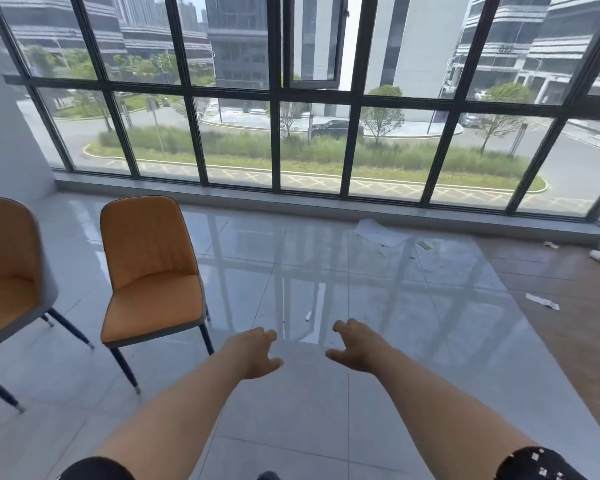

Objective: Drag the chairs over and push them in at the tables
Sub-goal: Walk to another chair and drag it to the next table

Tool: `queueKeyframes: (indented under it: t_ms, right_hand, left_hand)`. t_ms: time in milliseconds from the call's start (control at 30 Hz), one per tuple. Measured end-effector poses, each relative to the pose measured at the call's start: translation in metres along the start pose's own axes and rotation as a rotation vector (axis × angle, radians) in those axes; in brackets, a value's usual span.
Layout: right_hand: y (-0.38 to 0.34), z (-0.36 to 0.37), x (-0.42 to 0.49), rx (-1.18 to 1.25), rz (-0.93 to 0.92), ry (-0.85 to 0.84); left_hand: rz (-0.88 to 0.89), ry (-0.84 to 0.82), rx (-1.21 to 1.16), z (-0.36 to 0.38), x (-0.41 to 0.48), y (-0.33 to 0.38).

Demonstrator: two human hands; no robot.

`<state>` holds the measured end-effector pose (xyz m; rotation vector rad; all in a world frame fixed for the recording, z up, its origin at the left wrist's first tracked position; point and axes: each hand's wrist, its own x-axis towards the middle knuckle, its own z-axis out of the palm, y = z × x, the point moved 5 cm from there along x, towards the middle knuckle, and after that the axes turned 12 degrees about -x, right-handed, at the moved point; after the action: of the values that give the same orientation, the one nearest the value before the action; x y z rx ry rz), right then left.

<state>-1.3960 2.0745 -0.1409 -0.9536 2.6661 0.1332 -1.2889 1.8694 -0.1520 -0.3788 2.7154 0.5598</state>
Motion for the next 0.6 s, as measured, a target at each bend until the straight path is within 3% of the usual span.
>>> queueKeyframes:
  t_ms: [600]
  right_hand:
    - [-0.022, -0.127, 0.371, -0.051, -0.130, -0.026]
  left_hand:
    - [-0.104, 0.024, -0.061, -0.188, 0.283, -0.117]
